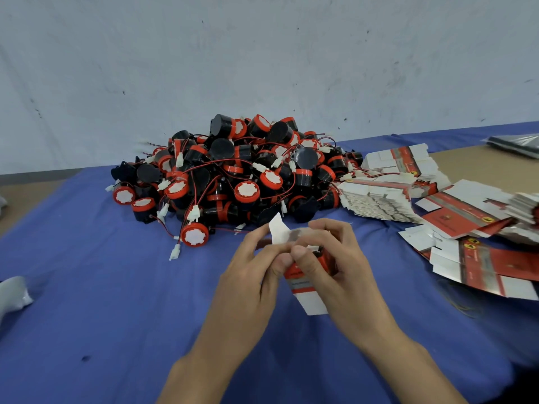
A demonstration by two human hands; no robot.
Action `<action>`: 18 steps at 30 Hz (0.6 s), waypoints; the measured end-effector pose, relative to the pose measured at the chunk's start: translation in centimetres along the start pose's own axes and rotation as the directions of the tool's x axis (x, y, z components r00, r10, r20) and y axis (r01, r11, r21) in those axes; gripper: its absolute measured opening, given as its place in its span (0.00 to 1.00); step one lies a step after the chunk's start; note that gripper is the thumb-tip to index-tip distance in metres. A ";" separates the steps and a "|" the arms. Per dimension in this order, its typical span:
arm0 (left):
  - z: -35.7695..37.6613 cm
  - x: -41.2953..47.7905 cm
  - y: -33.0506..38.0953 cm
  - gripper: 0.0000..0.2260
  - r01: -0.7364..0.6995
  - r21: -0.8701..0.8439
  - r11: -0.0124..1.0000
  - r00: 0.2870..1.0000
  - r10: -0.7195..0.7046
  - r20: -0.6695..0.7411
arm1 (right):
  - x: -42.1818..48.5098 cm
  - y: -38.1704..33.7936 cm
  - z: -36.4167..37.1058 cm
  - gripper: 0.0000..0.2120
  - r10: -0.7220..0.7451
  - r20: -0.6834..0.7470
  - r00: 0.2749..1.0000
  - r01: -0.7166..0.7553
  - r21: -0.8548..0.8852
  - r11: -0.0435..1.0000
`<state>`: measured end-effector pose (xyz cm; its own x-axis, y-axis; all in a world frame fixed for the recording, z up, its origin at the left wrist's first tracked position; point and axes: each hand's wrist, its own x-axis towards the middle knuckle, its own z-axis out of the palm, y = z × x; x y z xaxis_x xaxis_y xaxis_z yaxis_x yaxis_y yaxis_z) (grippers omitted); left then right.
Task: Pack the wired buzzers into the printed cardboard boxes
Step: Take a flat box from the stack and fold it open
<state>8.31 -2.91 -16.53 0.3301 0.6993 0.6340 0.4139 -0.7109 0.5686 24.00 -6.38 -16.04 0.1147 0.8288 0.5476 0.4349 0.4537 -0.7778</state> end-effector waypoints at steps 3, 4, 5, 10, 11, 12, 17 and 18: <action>0.2 0.1 0.3 0.14 -0.010 -0.024 1.000 0.998 0.009 -0.056 | 0.1 -0.2 0.3 0.08 -0.010 -0.005 1.000 0.010 0.056 0.998; 0.2 0.1 0.4 0.14 -0.008 -0.040 0.999 0.997 0.005 -0.071 | 0.1 -0.2 0.3 0.07 -0.008 -0.012 1.000 0.008 0.068 0.998; 0.2 0.1 0.5 0.13 0.001 -0.066 0.998 0.996 -0.006 -0.086 | 0.1 -0.3 0.4 0.07 -0.002 -0.021 1.000 0.003 0.077 0.997; -0.4 0.3 1.1 0.03 0.068 -0.178 0.982 0.995 -0.080 -0.061 | 0.1 -0.6 0.5 0.10 0.010 -0.058 0.998 -0.003 0.116 0.993; -0.5 0.3 1.1 0.03 0.066 -0.184 0.981 0.996 -0.077 -0.054 | 0.1 -0.7 0.4 0.09 0.004 -0.065 0.998 0.004 0.127 0.992; -0.5 0.3 1.1 0.03 0.070 -0.191 0.979 0.996 -0.080 -0.044 | 0.1 -0.7 0.4 0.09 0.000 -0.070 0.998 0.009 0.137 0.991; -0.1 0.3 1.0 0.03 0.099 -0.202 0.975 0.991 -0.115 -0.069 | 0.1 -0.6 0.6 0.09 0.010 -0.073 0.997 0.000 0.147 0.989; -0.1 0.4 1.0 0.03 0.106 -0.203 0.973 0.990 -0.122 -0.066 | 0.1 -0.7 0.6 0.09 0.014 -0.075 0.997 -0.003 0.145 0.989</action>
<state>8.80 -3.41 -15.69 0.2203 0.7744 0.5931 0.2657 -0.6327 0.7274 23.19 -6.42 -15.67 0.1870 0.8083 0.5583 0.3007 0.4940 -0.8158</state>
